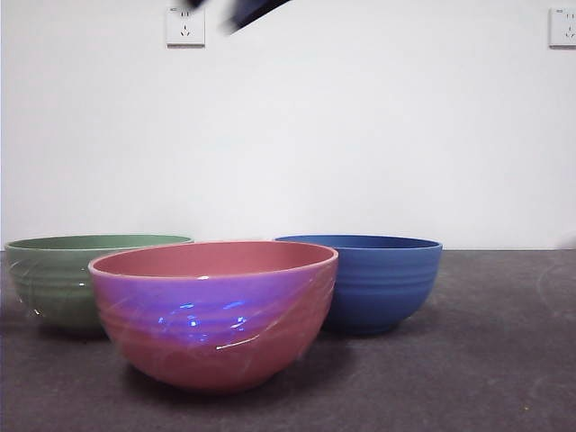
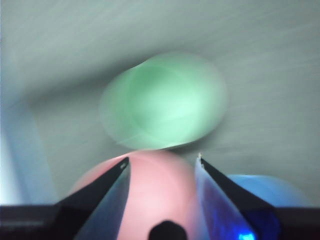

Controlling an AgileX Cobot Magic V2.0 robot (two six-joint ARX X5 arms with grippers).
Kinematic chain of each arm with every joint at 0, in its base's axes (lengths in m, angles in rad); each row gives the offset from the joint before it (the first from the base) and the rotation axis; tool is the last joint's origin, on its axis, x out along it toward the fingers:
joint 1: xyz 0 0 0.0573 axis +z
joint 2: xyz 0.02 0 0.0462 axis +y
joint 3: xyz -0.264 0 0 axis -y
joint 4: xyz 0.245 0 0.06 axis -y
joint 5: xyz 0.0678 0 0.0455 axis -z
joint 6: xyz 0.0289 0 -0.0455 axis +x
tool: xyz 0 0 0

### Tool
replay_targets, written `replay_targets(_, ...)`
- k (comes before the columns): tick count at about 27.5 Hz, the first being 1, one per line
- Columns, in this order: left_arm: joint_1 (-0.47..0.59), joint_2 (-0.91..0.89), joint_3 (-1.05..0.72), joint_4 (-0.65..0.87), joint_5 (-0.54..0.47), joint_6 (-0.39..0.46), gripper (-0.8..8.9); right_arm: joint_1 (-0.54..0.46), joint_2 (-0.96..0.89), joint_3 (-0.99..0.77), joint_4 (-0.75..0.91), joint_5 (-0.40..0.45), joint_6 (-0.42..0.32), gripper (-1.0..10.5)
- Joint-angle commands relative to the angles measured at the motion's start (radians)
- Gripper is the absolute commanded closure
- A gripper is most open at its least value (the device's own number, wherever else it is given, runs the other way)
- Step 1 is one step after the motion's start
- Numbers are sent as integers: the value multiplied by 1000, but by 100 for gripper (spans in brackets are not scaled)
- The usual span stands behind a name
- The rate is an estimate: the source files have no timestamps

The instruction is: Pick up the green bowl on the top,put the green bowl on the left,pick up the red bowl in the middle,put the red bowl on the right

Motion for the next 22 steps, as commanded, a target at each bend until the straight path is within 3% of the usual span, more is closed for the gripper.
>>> replay_targets(1, 3, -3, 1, 43, 3, 1, 485, -142, -90, -3, 2, -7, -10, 816)
replay_targets(2, 3, -3, 1, 62, 16, 2, 602, -208, -126, -3, -8, -23, -10, 902)
replay_targets(3, 3, -3, 1, 85, 53, 10, 814, -271, -159, -3, -25, -33, -9, 969)
replay_targets(6, 3, -3, -4, 151, 117, 8, 821, -423, -264, -51, -23, -32, 3, 964)
replay_targets(9, 3, -36, -73, 209, 109, 8, 821, -507, -416, -254, 136, -20, 29, 964)
replay_targets(17, 4, -206, -354, 425, 71, -51, 821, -585, -682, -681, 475, -4, 90, 963)
replay_targets(22, 3, -231, -390, 422, 76, -57, 817, -586, -705, -715, 473, 10, 99, 942)
